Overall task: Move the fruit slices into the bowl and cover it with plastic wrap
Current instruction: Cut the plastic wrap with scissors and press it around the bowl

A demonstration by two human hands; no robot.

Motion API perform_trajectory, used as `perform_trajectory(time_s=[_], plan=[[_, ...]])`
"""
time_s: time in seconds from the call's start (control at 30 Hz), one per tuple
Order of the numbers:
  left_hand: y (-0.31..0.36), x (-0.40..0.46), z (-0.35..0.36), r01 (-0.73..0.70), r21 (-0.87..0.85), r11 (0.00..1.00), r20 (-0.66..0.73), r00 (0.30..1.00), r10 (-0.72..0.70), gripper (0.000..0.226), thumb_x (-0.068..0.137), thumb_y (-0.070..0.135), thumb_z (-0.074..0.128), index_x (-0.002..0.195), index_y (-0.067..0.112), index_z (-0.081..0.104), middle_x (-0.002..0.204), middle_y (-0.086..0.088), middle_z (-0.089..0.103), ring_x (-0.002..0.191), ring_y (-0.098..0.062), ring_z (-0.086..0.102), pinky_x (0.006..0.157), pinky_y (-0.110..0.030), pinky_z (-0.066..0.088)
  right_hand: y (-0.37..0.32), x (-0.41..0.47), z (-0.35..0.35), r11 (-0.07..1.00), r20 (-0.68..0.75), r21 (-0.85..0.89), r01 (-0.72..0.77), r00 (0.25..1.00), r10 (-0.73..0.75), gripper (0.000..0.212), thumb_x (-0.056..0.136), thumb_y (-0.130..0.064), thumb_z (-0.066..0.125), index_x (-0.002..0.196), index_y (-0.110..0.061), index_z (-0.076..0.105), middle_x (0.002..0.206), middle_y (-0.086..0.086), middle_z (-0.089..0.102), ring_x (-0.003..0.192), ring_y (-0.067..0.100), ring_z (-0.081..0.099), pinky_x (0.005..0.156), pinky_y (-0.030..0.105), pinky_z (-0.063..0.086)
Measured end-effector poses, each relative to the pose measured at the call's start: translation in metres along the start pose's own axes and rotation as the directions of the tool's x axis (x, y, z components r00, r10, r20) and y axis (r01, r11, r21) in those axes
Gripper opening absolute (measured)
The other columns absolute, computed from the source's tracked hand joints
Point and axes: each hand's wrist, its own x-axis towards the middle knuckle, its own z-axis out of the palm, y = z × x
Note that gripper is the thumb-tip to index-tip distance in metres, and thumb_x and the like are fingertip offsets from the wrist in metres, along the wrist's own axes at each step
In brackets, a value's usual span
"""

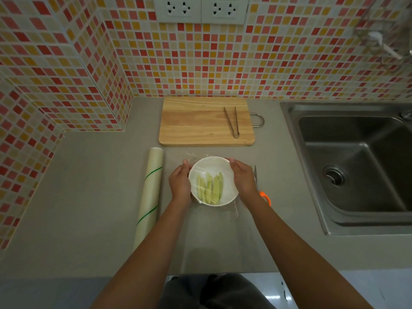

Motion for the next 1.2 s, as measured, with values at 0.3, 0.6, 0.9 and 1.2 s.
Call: perform_trajectory(time_s=[0.3, 0.6, 0.9, 1.2], plan=[[-0.007, -0.002, -0.002, 0.003, -0.036, 0.999, -0.005, 1.0, -0.003, 0.013, 0.095, 0.025, 0.056, 0.091, 0.021, 0.067, 0.086, 0.005, 0.067, 0.083, -0.014, 0.063, 0.067, -0.021, 0.051, 0.002, 0.002, 0.0, 1.0, 0.005, 0.012, -0.016, 1.0, 0.016, 0.032, 0.1, -0.02, 0.044, 0.104, -0.007, 0.072, 0.097, 0.009, 0.071, 0.088, 0.018, 0.065, 0.083, 0.033, 0.051], [-0.001, 0.002, -0.004, -0.148, 0.075, 0.986, -0.007, 0.989, 0.149, 0.042, 0.09, 0.013, 0.063, 0.129, 0.028, 0.056, 0.117, -0.002, 0.055, 0.098, -0.009, 0.059, 0.087, -0.023, 0.05, -0.002, -0.002, -0.001, 0.998, 0.018, 0.055, -0.044, 0.999, 0.043, 0.032, 0.101, -0.019, 0.042, 0.105, -0.006, 0.071, 0.096, 0.009, 0.07, 0.085, 0.016, 0.064, 0.076, 0.026, 0.051], [0.001, 0.003, -0.006, -0.332, 0.234, 0.914, 0.074, 0.943, 0.324, 0.019, 0.084, -0.006, 0.058, 0.093, 0.005, 0.072, 0.117, -0.017, 0.061, 0.105, -0.02, 0.061, 0.094, -0.033, 0.05, -0.002, -0.003, -0.001, 0.997, 0.018, 0.056, -0.05, 0.999, 0.049, 0.031, 0.099, -0.017, 0.044, 0.104, -0.006, 0.072, 0.096, 0.009, 0.071, 0.085, 0.016, 0.065, 0.077, 0.028, 0.051], [0.012, 0.008, -0.016, -0.093, 0.189, 0.978, 0.32, 0.947, 0.029, 0.027, 0.089, 0.0, 0.051, 0.101, 0.009, 0.073, 0.092, 0.002, 0.074, 0.074, -0.001, 0.07, 0.063, -0.013, 0.053, -0.004, -0.002, 0.001, 0.999, -0.002, 0.029, -0.037, 0.999, 0.037, 0.028, 0.098, -0.015, 0.045, 0.094, -0.01, 0.073, 0.084, 0.004, 0.069, 0.077, 0.013, 0.063, 0.07, 0.023, 0.05]])
